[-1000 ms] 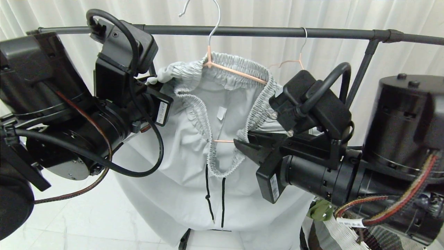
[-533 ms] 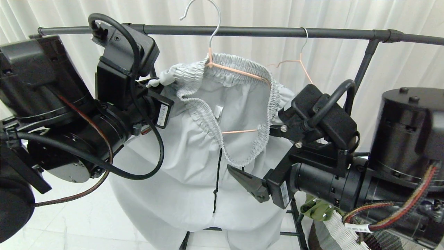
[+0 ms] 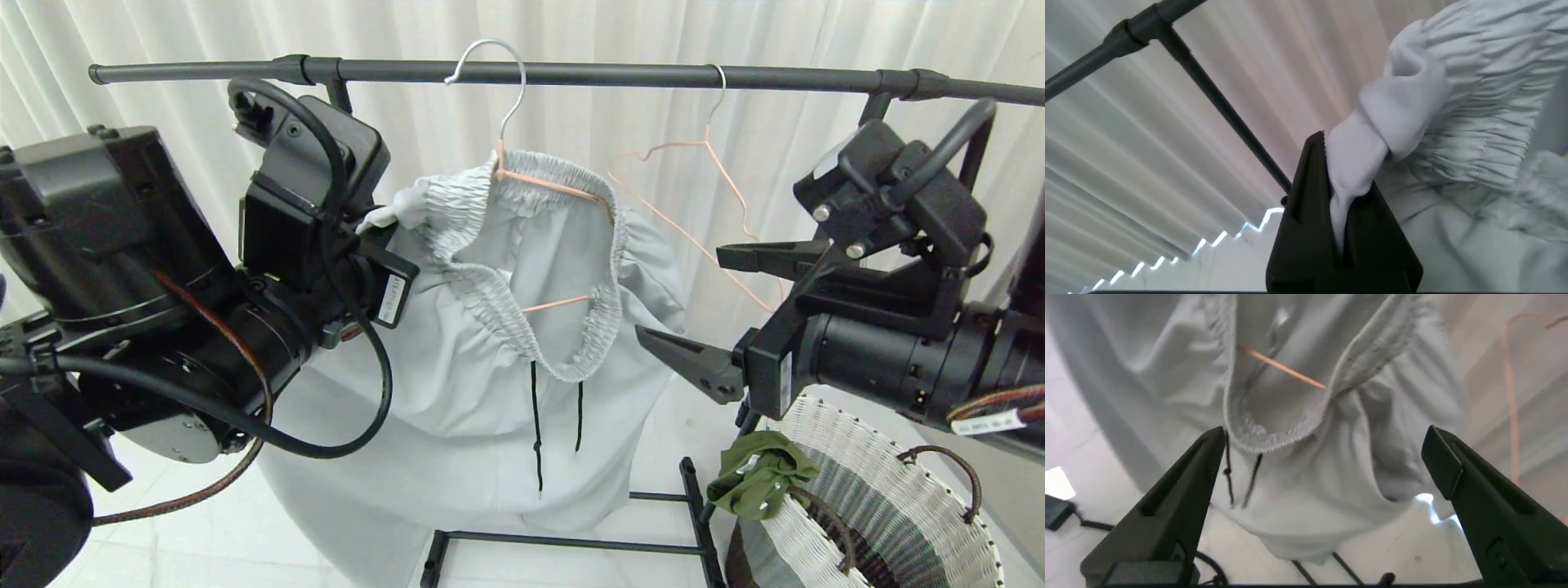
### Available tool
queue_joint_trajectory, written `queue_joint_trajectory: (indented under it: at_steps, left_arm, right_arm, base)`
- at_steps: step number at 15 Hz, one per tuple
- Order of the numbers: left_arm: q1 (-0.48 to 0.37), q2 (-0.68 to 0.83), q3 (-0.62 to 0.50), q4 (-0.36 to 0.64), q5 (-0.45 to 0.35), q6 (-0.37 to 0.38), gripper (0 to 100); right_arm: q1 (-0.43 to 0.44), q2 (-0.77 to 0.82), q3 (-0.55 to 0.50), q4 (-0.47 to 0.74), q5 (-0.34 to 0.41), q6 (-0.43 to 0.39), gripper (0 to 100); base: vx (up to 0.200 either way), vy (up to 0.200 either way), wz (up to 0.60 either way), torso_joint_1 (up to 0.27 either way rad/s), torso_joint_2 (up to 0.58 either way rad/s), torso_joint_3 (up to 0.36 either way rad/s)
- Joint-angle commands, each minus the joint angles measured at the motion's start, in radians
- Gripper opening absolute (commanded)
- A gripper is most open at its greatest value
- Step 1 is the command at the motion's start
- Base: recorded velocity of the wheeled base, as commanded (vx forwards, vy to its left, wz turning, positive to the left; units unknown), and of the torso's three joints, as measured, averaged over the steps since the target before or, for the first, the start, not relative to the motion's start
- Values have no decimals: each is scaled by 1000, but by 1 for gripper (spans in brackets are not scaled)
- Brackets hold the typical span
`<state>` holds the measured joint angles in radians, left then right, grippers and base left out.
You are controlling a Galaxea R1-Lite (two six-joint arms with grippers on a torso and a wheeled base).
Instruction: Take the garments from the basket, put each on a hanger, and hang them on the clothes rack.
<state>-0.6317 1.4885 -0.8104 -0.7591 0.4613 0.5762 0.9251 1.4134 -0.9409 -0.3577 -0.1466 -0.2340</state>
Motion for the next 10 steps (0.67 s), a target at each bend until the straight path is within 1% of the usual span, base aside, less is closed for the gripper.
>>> queue_joint_trajectory:
  at_steps: [1, 3, 5, 7, 10]
  left_arm:
    - [-31, 1, 28, -17, -1, 1, 0]
    - [-54, -2, 34, -25, -30, 1, 0]
    - [-62, -4, 36, -43, -79, 4, 0]
    - [-63, -4, 36, -63, -105, 8, 0]
    - [-75, -16, 40, -68, -127, 8, 0]
  right_arm:
    - [-74, 13, -101, 82, 47, -42, 100]
    - [-123, 70, -213, 154, 105, -108, 100]
    - [-137, 136, -300, 166, 144, -142, 100]
    - [-137, 196, -360, 166, 148, -171, 100]
    - [-147, 245, -408, 169, 147, -199, 100]
  base:
    - [0, 0, 0, 0, 0, 0]
    - [0, 0, 0, 0, 0, 0]
    - [0, 0, 0, 0, 0, 0]
    - [0, 0, 0, 0, 0, 0]
    - [0, 0, 0, 0, 0, 0]
